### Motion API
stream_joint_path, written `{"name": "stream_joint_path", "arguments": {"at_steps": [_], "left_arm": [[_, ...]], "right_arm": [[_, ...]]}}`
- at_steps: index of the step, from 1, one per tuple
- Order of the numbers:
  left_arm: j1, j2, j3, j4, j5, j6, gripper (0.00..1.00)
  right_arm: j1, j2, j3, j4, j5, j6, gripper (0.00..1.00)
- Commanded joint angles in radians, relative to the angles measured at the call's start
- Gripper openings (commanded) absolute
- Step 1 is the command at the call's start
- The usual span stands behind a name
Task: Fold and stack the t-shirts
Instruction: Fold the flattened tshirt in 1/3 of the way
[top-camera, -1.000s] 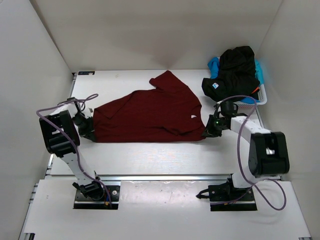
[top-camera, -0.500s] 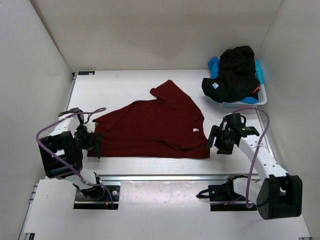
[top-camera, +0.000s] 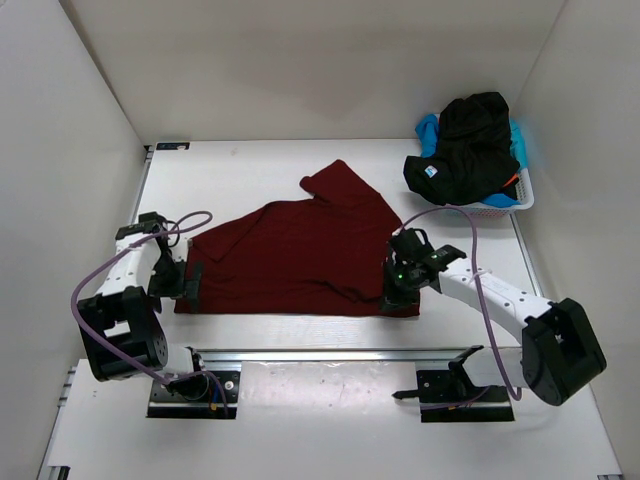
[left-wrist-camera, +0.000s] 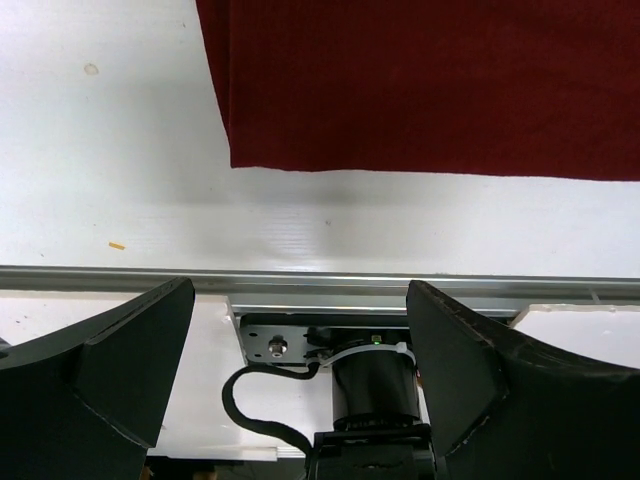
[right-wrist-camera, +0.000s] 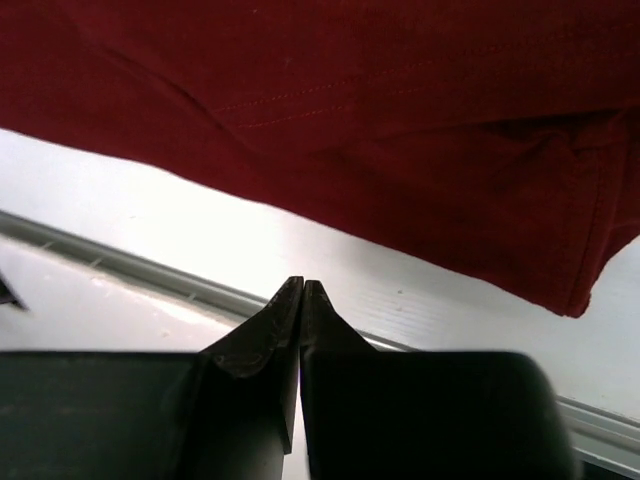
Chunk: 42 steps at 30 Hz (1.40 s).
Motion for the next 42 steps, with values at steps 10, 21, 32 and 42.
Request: {"name": "stream_joint_path", "arguments": {"at_steps": [10, 21, 32, 42], "left_arm": [[-0.031, -0.003, 0.016, 0.036, -0.034, -0.036, 0.99], [-0.023, 0.020, 0.037, 0.034, -0.036, -0.030, 0.99], [-0.022, 0.043, 0.060, 0.031, -0.051, -0.033, 0.98], [-0.017, 0.056, 0.065, 0.033, -0.062, -0.034, 0.99]], "right_arm": [[0.048, 0.109, 0.017, 0.178, 0.134, -0.047, 0.00], [0.042, 0.243, 0.081, 0.222, 0.137, -0.141, 0.00], [-0.026, 0.378, 0.224, 0.296, 0.165, -0.259, 0.02], [-0.029, 0.503, 0.434, 0.346, 0.180, -0.314, 0.04]]}}
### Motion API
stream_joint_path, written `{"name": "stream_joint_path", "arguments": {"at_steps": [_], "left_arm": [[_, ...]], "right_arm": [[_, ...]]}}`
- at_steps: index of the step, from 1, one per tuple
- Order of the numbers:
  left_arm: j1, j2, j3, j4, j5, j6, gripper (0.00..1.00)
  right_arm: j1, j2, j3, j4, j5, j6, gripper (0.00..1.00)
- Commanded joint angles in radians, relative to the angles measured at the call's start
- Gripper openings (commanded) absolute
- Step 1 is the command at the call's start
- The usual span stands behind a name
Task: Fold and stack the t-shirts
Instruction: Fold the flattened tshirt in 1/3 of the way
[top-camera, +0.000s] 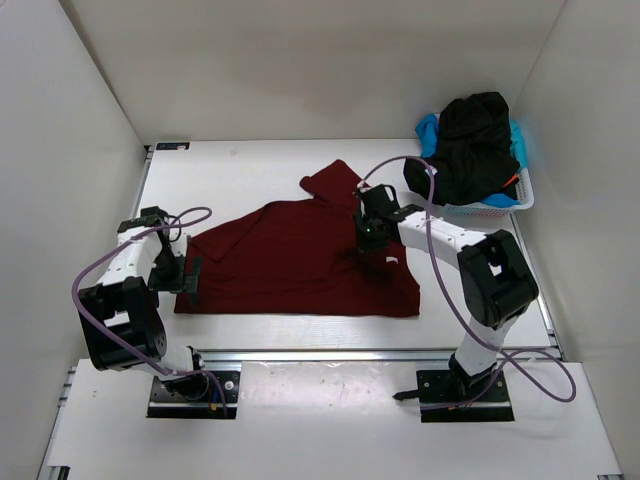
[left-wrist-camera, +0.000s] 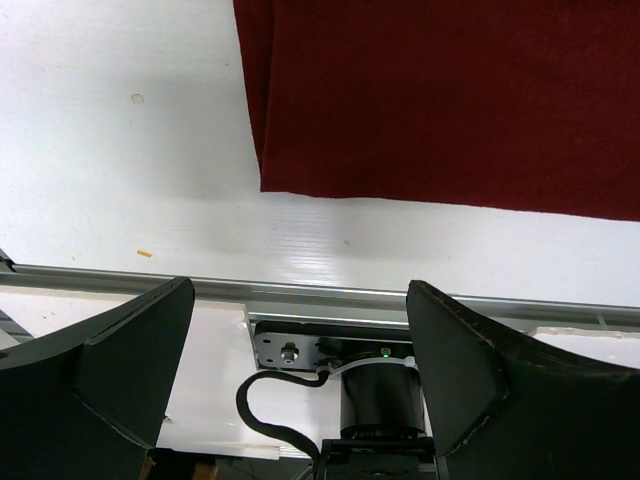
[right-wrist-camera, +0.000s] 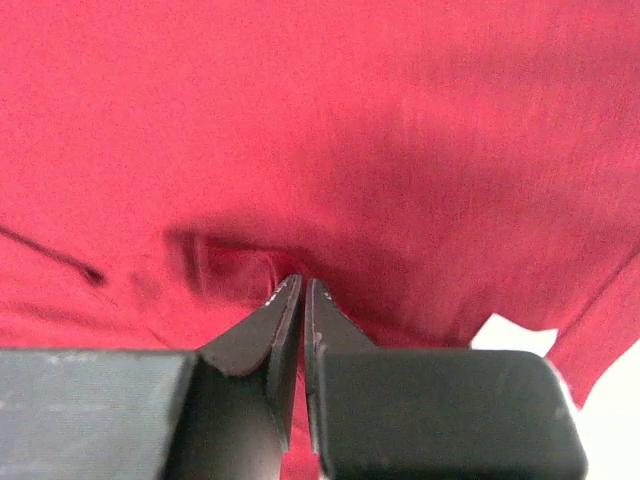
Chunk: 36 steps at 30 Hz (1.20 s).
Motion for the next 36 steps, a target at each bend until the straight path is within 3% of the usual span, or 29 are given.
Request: {"name": "stream_joint_path", "arguments": {"at_steps": [1, 10, 18, 22, 27, 31, 36], "left_arm": [[0.001, -0.001, 0.028, 0.010, -0.011, -0.003, 0.98], [0.004, 0.009, 0.031, 0.016, -0.008, 0.003, 0.99], [0.014, -0.027, 0.108, 0.050, 0.008, 0.000, 0.98], [-0.093, -0.028, 0.223, 0.090, -0.041, 0.003, 0.97], [-0.184, 0.038, 0.275, 0.108, -0.002, -0.020, 0.96], [-0.314, 0.079, 0.364, 0.102, 0.072, 0.000, 0.90], [-0.567, 0.183, 0.663, 0.082, 0.135, 0.073, 0.92]], "right_arm": [[-0.009, 0.042, 0.088, 0.052, 0.031, -0.042, 0.04], [-0.045, 0.036, 0.221, 0.015, 0.029, -0.137, 0.09], [-0.097, -0.156, -0.020, -0.022, 0.026, -0.108, 0.14], [-0.169, -0.217, -0.120, -0.097, -0.014, -0.054, 0.13], [-0.192, -0.257, -0.191, -0.042, -0.017, -0.056, 0.10], [-0.304, -0.251, -0.192, -0.022, -0.156, 0.006, 0.21], [-0.359, -0.363, -0.224, 0.052, -0.205, -0.011, 0.49]]}}
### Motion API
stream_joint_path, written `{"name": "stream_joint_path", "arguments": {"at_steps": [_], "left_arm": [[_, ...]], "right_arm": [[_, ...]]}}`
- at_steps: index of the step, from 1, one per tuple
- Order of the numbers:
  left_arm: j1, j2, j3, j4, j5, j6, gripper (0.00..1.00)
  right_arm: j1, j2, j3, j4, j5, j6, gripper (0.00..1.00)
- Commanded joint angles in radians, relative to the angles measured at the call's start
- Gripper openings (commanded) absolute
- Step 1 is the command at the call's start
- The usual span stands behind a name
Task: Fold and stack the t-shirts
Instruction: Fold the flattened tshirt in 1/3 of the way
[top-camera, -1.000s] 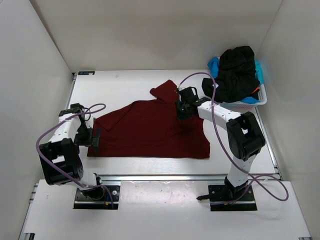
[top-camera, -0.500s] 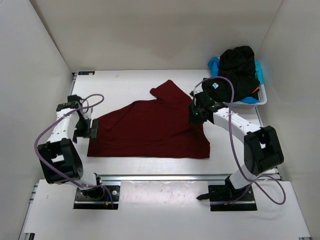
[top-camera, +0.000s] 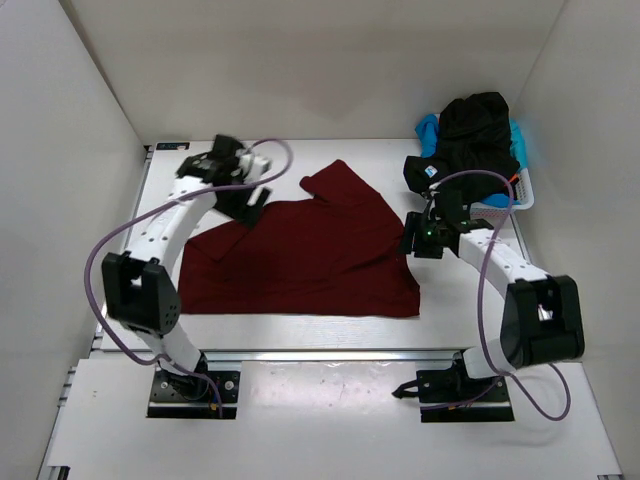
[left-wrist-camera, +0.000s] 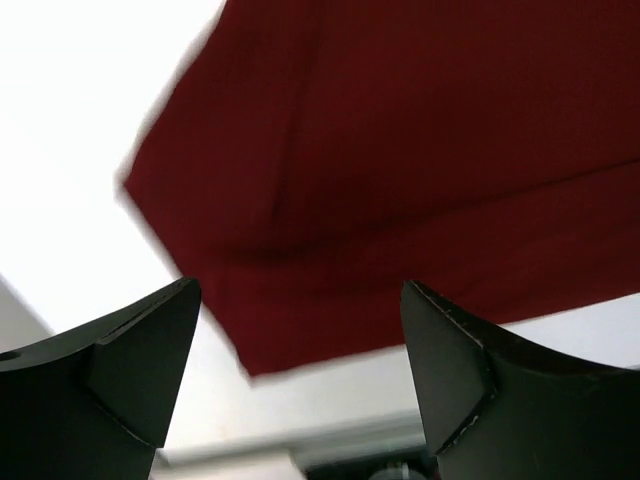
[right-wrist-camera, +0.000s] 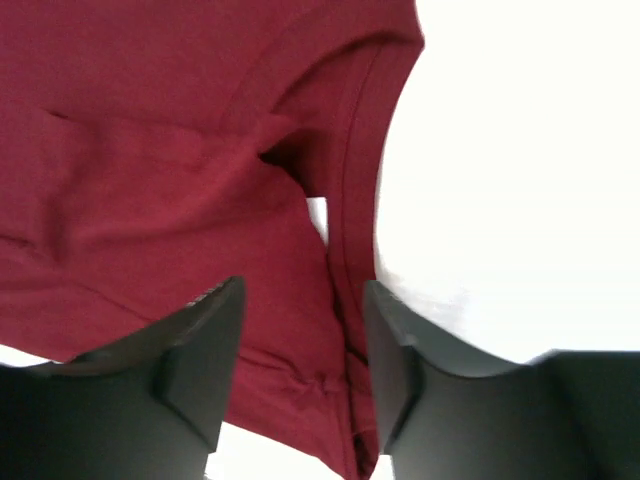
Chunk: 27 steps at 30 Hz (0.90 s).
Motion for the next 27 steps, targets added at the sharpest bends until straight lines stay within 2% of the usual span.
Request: {"name": "stream_joint_path", "arguments": {"at_steps": [1, 3, 5, 6, 8, 9, 11, 13, 15, 20, 22, 27], "left_arm": [[-0.192, 0.045, 0.201, 0.017, 0.116, 0.050, 0.93], [-0.263, 0.123, 0.329, 0.040, 0.189, 0.019, 0.95], [-0.311, 0.227, 0.428, 0.055, 0.329, -0.063, 0.97], [-0.329, 0.310, 0.492, 0.058, 0.348, -0.090, 0.96], [-0.415, 0.412, 0.555, 0.066, 0.331, -0.107, 0.97], [-0.436, 0.463, 0.583, 0.071, 0.298, -0.107, 0.98], [-0.485, 0.563, 0.657, 0.071, 0.338, -0.133, 0.98], [-0.502, 0.609, 0.695, 0.089, 0.305, -0.162, 0.98], [-0.493, 0.636, 0.712, 0.098, 0.270, -0.185, 0.97], [-0.450, 0.695, 0.706, 0.124, 0.351, -0.229, 0.95], [-0.449, 0.716, 0.689, 0.129, 0.415, -0.229, 0.92], [-0.424, 0.725, 0.619, 0.164, 0.474, -0.311, 0.88]], "right_arm": [[-0.026, -0.103, -0.010, 0.083, -0.069, -0.001, 0.51], [-0.046, -0.123, -0.011, 0.129, -0.081, 0.004, 0.56], [-0.056, -0.120, -0.005, 0.171, -0.115, 0.017, 0.57], [-0.070, -0.100, -0.007, 0.192, -0.124, 0.027, 0.58], [-0.072, -0.056, 0.015, 0.214, -0.150, 0.060, 0.57], [-0.072, -0.028, 0.033, 0.215, -0.167, 0.074, 0.56], [-0.069, 0.011, 0.056, 0.223, -0.186, 0.079, 0.55], [-0.053, 0.073, 0.095, 0.214, -0.192, 0.067, 0.52], [-0.047, 0.095, 0.131, 0.195, -0.189, 0.054, 0.48], [-0.067, 0.123, 0.104, 0.212, -0.201, 0.063, 0.38], [-0.076, 0.117, 0.087, 0.209, -0.200, 0.071, 0.38], [-0.076, 0.121, 0.095, 0.208, -0.200, 0.071, 0.39]]}}
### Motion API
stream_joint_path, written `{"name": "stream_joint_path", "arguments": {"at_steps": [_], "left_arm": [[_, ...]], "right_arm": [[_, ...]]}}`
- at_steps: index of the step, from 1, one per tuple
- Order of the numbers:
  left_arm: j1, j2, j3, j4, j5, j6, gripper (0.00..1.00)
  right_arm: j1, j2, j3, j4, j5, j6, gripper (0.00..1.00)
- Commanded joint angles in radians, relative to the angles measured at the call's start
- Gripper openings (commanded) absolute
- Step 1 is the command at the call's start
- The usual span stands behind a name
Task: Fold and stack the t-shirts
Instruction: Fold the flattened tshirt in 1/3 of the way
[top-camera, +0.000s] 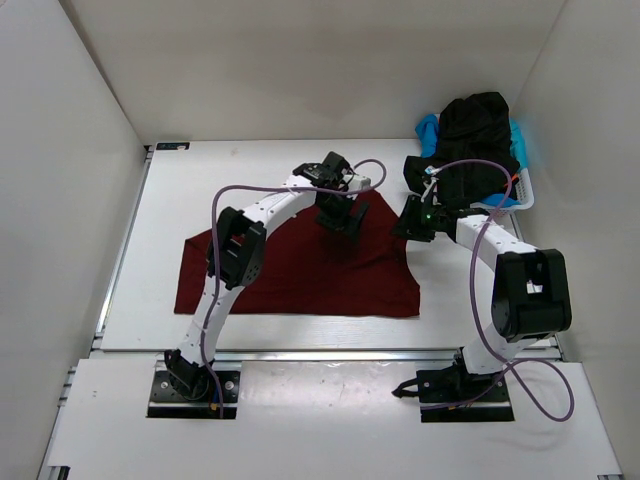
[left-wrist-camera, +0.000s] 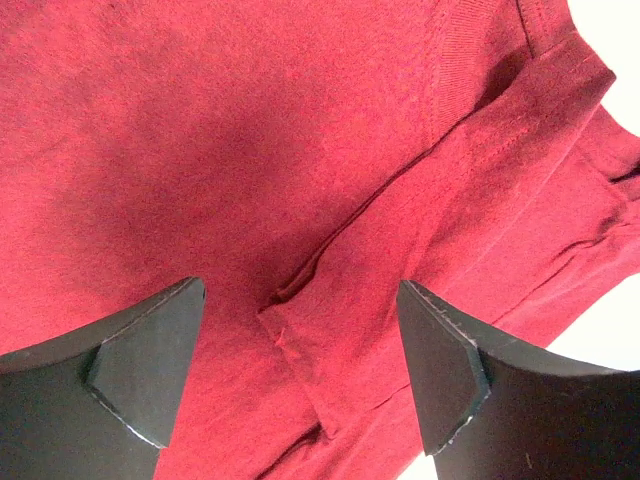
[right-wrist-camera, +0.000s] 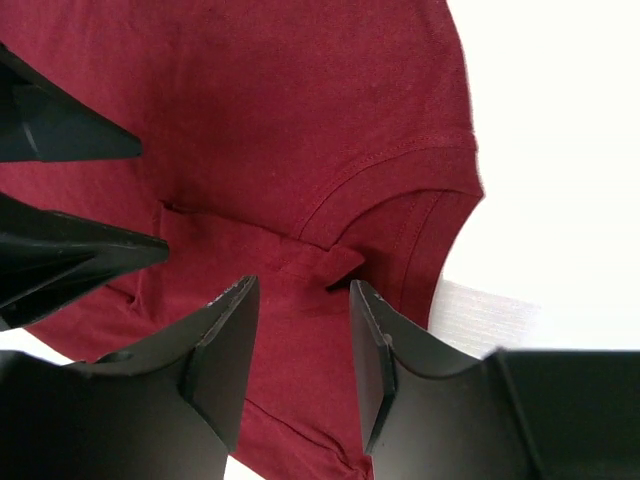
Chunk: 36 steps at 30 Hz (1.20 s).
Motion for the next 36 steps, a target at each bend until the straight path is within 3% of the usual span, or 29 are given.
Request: {"name": "stream_joint_path", "arguments": {"at_steps": [1, 8, 13, 19, 25, 36], "left_arm": [[0.014, -0.035, -0.030, 0.044, 0.092, -0.057, 0.88], [0.035, -0.043, -0.075, 0.052, 0.135, -0.067, 0.83], [0.044, -0.057, -0.165, 0.067, 0.184, -0.084, 0.71], [0.060, -0.061, -0.153, 0.064, 0.147, -0.088, 0.71], [0.037, -0.098, -0.143, 0.058, 0.155, -0.071, 0.64], [0.052, -0.158, -0.207, 0.051, 0.086, -0.042, 0.66]], "right_arm": [[-0.001, -0.004, -0.002, 0.036, -0.022, 0.007, 0.38], [0.015, 0.016, 0.018, 0.032, -0.027, 0.007, 0.38], [0.019, 0.027, 0.026, 0.026, -0.020, -0.002, 0.38], [0.021, 0.019, 0.015, 0.029, -0.025, -0.002, 0.38], [0.025, 0.029, 0.021, 0.033, -0.017, 0.007, 0.36], [0.022, 0.035, 0.024, 0.038, -0.027, 0.001, 0.35]]}}
